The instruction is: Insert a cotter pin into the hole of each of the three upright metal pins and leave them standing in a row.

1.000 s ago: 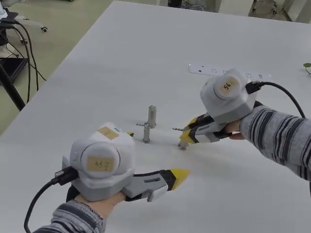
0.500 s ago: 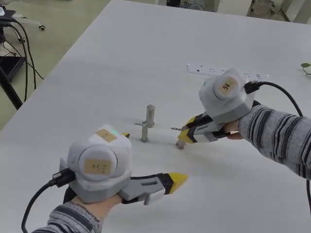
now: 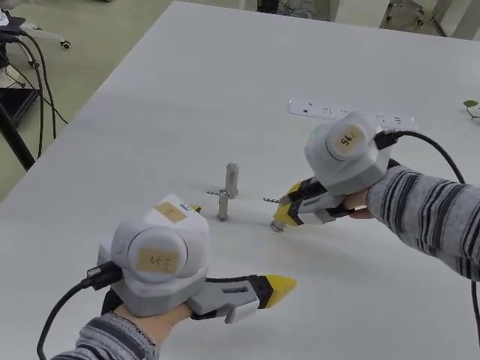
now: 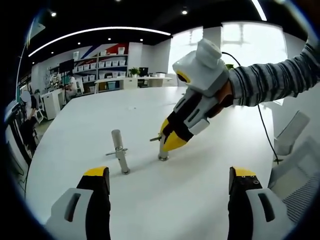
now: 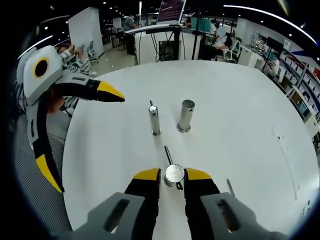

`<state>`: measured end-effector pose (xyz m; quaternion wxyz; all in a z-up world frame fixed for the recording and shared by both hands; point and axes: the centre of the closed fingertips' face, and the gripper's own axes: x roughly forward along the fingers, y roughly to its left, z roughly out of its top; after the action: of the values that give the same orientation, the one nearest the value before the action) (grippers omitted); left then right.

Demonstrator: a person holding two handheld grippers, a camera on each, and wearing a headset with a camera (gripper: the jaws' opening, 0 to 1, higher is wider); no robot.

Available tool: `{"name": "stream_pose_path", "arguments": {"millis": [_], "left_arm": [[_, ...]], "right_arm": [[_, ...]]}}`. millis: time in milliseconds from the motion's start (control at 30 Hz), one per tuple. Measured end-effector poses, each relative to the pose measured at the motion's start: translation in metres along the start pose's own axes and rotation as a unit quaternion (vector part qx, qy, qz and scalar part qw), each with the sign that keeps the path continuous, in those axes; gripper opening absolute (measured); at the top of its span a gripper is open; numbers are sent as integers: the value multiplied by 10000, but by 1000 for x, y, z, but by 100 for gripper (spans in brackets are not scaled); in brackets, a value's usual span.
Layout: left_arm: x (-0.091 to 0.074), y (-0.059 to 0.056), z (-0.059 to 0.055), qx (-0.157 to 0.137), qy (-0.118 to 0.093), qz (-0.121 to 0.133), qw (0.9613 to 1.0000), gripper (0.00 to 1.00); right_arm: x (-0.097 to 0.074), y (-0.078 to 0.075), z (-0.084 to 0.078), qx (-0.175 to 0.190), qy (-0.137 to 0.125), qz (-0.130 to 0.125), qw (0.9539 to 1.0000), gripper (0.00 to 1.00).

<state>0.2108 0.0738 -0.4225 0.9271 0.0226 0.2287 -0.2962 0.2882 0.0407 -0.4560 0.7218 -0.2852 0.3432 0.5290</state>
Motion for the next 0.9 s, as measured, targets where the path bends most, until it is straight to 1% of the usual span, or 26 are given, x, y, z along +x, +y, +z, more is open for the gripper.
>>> {"name": "stream_pose_path", "arguments": {"millis": [167,267,400,467,567,600,667,767,833,900], "left_arm": [[0,1,0,-32,-16,2,10000,99],[-1,2,2,-46,-43,31,10000,99],[-2,0,2,-15,-37,51,10000,99],[-2,-3,3,33,-42,16,10000,99],[-2,-3,3,84,-25,29,10000,99],[-2,-2,3,88,-26,37,10000,99],[-2,-2,4,54,-47,37,10000,99],[-2,-2,7,-61,-150,38,9999,99],[-2,-4,9,-44,-184,19,9998,99],[-1,-6,8,-18,-159,-3,9999,99]], "right_arm": [[-5,2,4,-124,-36,1,9999,19],[-10,4,13,-46,-216,14,9998,22],[-11,4,23,255,-455,97,9986,25],[-11,3,32,401,-644,112,9971,26],[-11,2,42,557,-842,94,9948,27],[-8,-1,45,596,-924,62,9939,27],[-7,-3,52,648,-1071,-3,9921,27],[-3,-6,64,756,-1298,-52,9886,27],[0,-7,67,771,-1312,-71,9883,27],[5,-12,70,786,-1336,-112,9878,27]]}}
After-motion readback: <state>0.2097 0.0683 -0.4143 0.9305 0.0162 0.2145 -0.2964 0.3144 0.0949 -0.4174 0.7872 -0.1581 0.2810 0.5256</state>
